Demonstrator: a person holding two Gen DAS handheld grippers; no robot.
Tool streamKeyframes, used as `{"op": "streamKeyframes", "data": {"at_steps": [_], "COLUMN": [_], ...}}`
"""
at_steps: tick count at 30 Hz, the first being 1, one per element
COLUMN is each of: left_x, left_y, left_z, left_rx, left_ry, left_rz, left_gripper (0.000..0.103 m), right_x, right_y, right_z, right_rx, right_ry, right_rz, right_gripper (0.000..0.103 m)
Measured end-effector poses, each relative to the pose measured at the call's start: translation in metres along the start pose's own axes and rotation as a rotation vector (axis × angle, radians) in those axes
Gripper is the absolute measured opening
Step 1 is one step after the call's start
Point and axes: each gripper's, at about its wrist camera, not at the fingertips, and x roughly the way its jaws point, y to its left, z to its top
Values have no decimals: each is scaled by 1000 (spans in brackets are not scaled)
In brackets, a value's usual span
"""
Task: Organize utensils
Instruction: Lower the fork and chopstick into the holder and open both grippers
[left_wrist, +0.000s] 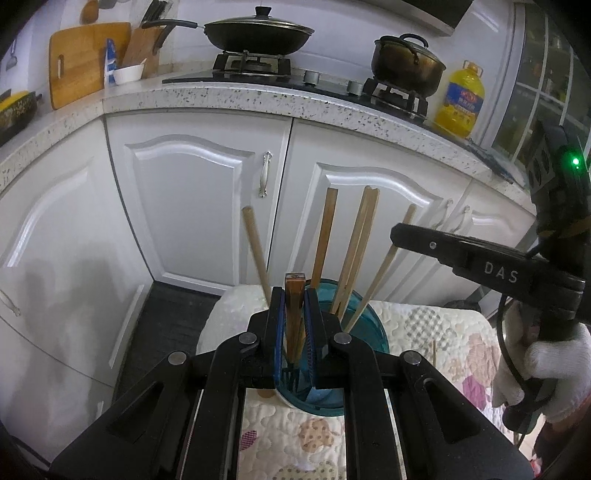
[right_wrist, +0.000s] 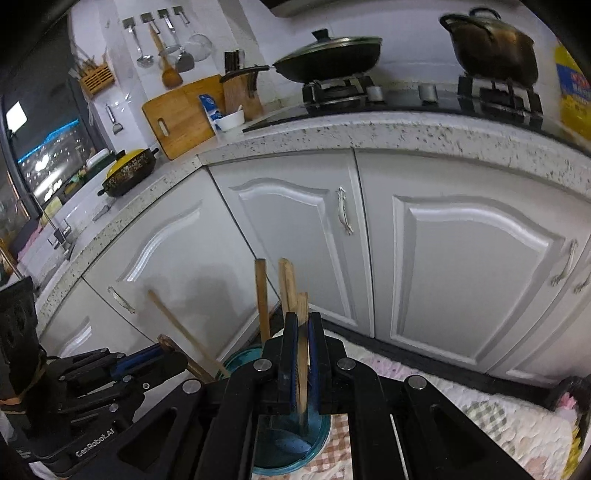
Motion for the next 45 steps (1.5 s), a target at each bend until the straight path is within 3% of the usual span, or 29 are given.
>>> {"op": "streamKeyframes", "data": {"at_steps": [9, 13, 22, 45], "left_x": [0, -1, -10, -50], "left_y": [-2, -2, -4, -31], "left_z": [-2, -3, -6, -33], "left_rx": [-4, -7, -14, 7], "left_ry": [-3, -5, -24, -89], "left_rz": [13, 18, 20, 26], "left_gripper": [9, 10, 32, 39], "right_x": [2, -3, -13, -59], "right_y": [-11, -13, -16, 4], "right_z": [-11, -16, -26, -61], "right_rx": [37, 41, 56, 45], "right_ry": [37, 35, 36, 5], "right_rz": [-20, -28, -40, -84], "right_gripper": [20, 32, 33, 37]}}
